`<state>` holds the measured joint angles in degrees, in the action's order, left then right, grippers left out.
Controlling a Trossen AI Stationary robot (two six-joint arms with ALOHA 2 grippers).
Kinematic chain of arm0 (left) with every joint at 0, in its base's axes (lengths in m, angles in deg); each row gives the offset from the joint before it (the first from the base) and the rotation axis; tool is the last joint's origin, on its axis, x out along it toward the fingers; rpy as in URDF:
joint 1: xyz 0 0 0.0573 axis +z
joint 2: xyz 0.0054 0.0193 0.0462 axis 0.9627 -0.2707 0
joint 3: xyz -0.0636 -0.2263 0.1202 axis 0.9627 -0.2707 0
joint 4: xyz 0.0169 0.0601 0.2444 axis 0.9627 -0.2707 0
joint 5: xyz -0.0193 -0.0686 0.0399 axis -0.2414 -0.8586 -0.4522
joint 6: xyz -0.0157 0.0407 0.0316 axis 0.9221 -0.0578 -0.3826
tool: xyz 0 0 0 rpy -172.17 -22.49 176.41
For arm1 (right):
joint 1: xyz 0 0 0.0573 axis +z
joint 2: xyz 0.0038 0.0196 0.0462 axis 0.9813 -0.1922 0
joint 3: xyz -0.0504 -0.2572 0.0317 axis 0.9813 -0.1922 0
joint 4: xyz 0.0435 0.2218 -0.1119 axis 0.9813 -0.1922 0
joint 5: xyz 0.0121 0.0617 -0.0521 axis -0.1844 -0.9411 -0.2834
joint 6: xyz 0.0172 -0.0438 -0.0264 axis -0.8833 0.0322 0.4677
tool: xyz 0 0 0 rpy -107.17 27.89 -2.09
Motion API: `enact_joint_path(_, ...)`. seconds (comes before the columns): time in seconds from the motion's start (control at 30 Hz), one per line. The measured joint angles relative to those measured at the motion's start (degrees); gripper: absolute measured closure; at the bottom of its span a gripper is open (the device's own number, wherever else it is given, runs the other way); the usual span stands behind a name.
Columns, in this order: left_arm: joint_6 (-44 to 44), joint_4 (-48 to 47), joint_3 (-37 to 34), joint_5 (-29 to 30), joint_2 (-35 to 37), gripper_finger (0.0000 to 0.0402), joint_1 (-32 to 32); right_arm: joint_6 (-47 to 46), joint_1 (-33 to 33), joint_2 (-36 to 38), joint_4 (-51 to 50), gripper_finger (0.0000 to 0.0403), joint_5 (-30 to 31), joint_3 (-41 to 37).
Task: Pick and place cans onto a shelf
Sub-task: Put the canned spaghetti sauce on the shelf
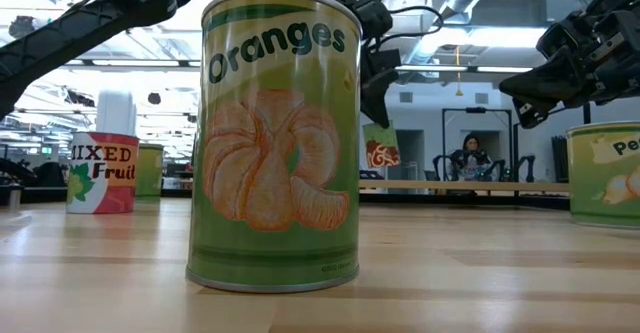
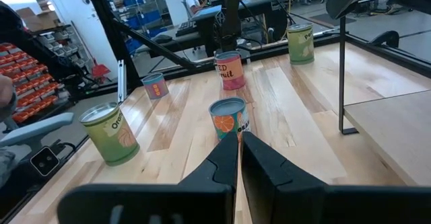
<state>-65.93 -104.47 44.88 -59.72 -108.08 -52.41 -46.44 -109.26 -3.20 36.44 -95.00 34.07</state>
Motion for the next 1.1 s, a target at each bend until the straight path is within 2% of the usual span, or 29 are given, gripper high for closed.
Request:
enact_joint_path(0.47, -0.37, -0.30, -0.02, 0.02, 0.00, 0.0384, 0.02, 0.00, 0.00, 0.00, 0.00, 0.0360, 0.00, 0.00)
enact_joint_path(0.67, -0.79, -0.28, -0.04, 0.02, 0.00, 0.0395, -0.04, 0.02, 0.00, 0.00, -0.02, 0.0360, -0.02, 0.00)
enact_joint_path(0.93, -1.17, -0.91, -0.04, -0.01, 0.00, 0.0391, -0.12, 0.01, 0.00, 0.00, 0.00, 0.0360, -0.02, 0.00)
enact_joint_path(1.1, -1.66, -1.13, -0.04, -1.64, 0.00, 0.0396, -0.15, 0.00, -0.01, 0.00, -0.01, 0.0360, -0.02, 0.00)
